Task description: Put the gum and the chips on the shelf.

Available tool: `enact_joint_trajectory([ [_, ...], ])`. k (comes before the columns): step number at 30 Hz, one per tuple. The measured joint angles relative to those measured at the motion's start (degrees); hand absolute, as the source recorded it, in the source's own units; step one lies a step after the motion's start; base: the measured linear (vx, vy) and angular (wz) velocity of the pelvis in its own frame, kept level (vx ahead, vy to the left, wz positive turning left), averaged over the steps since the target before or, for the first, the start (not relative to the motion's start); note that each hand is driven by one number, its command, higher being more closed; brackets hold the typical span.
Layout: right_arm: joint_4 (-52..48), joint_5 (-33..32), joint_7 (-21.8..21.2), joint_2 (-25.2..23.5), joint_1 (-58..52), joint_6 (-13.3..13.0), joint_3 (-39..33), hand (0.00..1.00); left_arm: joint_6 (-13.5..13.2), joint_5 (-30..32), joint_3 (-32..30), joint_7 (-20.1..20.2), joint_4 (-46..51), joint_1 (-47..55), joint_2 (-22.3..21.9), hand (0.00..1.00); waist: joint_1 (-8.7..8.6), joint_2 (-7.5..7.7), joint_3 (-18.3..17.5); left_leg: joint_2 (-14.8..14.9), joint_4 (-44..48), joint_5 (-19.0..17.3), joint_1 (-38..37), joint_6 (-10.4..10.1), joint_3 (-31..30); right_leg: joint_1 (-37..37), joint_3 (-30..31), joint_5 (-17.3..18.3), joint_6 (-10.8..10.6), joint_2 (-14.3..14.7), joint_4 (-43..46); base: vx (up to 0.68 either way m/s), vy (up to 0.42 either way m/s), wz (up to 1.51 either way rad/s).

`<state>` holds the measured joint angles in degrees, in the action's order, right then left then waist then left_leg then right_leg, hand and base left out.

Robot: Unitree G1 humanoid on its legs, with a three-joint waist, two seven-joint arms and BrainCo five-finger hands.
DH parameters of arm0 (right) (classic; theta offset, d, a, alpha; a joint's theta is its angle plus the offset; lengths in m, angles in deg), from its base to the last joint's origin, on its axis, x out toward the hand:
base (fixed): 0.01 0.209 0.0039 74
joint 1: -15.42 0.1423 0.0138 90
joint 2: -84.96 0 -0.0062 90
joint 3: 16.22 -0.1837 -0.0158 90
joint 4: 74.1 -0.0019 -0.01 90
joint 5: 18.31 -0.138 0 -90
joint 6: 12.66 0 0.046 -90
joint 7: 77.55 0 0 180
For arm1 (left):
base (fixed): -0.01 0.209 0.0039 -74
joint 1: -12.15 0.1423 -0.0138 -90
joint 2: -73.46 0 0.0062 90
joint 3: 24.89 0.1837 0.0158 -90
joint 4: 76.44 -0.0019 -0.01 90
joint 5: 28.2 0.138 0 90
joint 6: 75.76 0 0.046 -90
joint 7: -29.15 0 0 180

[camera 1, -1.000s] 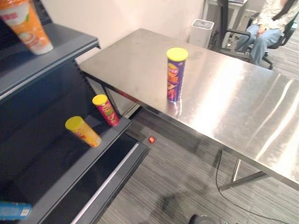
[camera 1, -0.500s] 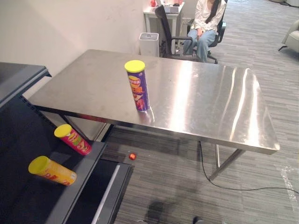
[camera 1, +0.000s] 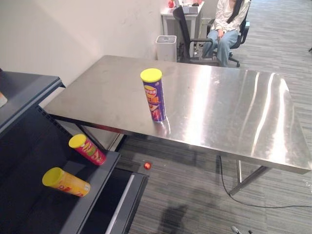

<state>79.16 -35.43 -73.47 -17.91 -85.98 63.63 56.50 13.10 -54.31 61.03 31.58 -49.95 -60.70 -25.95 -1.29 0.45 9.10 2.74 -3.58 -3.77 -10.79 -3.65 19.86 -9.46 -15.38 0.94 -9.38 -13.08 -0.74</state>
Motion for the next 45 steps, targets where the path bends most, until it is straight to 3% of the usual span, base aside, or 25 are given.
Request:
enact_joint_trajectory([
  [4, 0.7, -7.4, 0.3, -0.7, 0.1, 3.7, -0.6, 0.0, -0.2, 0.0, 0.3, 0.2, -0.3, 0.0, 0.2, 0.0, 0.06, 0.31, -0.1, -0.3, -1.9, 1.2, -0.5, 0.0, 0.8, 0.8, 0.2, 0.0, 0.1, 0.1, -0.1, -0.05, -0.022, -0.11],
  [9, 0.7, -15.0, 6.8, -1.6, -0.2, 5.1, -6.3, 0.0, -0.1, 0.1, -2.4, 0.9, -0.5, 0.0, -0.1, 0.0, 0.23, 0.42, -0.2, 0.0, -2.3, 1.4, -1.5, -0.1, 3.2, 1.3, 2.0, 0.1, 0.2, 0.4, -0.2, -0.09, -0.027, -0.25],
  [14, -0.9, -24.9, 14.3, 1.6, 0.1, 5.0, -26.4, 0.0, 0.6, 2.7, -8.0, 2.6, 0.0, 0.0, -0.9, 0.0, 0.61, 1.2, -0.8, 0.1, -2.4, 1.3, -1.7, -0.2, 4.5, 1.6, 3.2, 0.4, 0.7, 0.4, -0.2, -0.06, -0.002, -0.12],
  [17, -5.4, -26.8, 15.6, 5.6, 0.1, 4.7, -34.5, 0.0, 1.3, 4.5, -10.0, 2.9, 0.7, 0.7, -1.2, 0.0, 0.77, 1.6, -1.9, 0.1, -2.4, 1.0, -1.4, -0.3, 5.0, 2.3, 3.5, 0.4, 0.7, 0.3, -0.1, -0.02, 0.005, -0.12],
  [20, -12.5, -26.9, 17.3, 12.3, 1.1, 3.3, -39.4, 0.0, 1.7, 4.9, -10.9, 2.9, 2.0, 1.5, -1.5, 0.0, 0.76, 1.97, -2.5, 0.1, -2.4, 0.7, -1.4, -0.4, 5.6, 2.4, 3.7, 0.4, 0.7, 0.1, -0.2, 0.02, 0.004, -0.07],
  [24, -18.9, -28.0, 18.0, 18.2, 6.7, -1.3, -41.9, 0.0, 1.7, 4.9, -10.2, 2.8, 2.0, 2.2, -1.2, 0.0, 0.8, 2.19, -4.2, -0.1, -2.4, 0.5, -1.2, -0.5, 6.1, 3.3, 4.4, 0.5, 0.8, 0.3, -0.1, 0.05, -0.006, -0.09],
  [29, -26.7, -25.2, 18.1, 21.5, 13.9, -4.0, -36.0, 0.0, 1.8, 4.7, -5.9, 2.4, 2.2, 2.2, 0.3, 0.0, 0.79, 1.95, -4.3, 0.1, -2.3, 0.4, -1.0, -0.7, 5.9, 3.5, 4.4, 0.4, 0.7, 0.7, -0.1, 0.02, -0.019, 0.01],
  [34, -40.7, -16.6, 13.4, 24.1, 17.6, -4.0, -22.1, 0.0, 3.7, 4.8, -4.0, 1.2, 3.4, 2.8, 0.6, 0.0, 0.71, 1.28, -5.0, 0.1, -2.0, 0.4, -0.2, -0.7, 5.4, 4.4, 4.5, 0.4, 0.6, 0.9, 0.0, 0.02, -0.03, 0.0],
  [36, -47.4, -11.5, 9.5, 24.1, 18.1, -3.4, -16.8, 0.0, 3.9, 5.0, -2.9, 0.8, 4.4, 3.3, 0.9, 0.0, 0.65, 1.27, -5.0, 0.2, -2.0, 0.4, 0.2, -0.7, 4.7, 4.4, 4.1, 0.4, 0.7, 1.0, 0.0, 0.0, -0.048, 0.09],
  [40, -54.1, -5.2, -3.6, 24.1, 18.1, -1.5, -9.0, 0.0, 3.4, 6.6, -2.3, 0.5, 4.5, 3.5, 0.8, 0.0, 0.9, 1.3, -5.0, 0.2, -2.0, 0.4, 0.5, -0.6, 4.0, 4.4, 3.3, 0.3, 0.7, 0.9, 0.0, 0.0, -0.037, 0.08],
  [45, -56.0, -2.9, -13.6, 25.8, 19.9, 0.7, -0.3, 0.0, 2.1, 7.1, -1.8, 0.1, 4.8, 4.0, 0.7, 0.0, 1.27, 1.44, -5.0, 0.2, -2.0, 0.6, 0.9, -0.5, 2.8, 4.2, 2.4, 0.3, 0.7, 0.8, 0.0, -0.01, -0.042, 0.08],
])
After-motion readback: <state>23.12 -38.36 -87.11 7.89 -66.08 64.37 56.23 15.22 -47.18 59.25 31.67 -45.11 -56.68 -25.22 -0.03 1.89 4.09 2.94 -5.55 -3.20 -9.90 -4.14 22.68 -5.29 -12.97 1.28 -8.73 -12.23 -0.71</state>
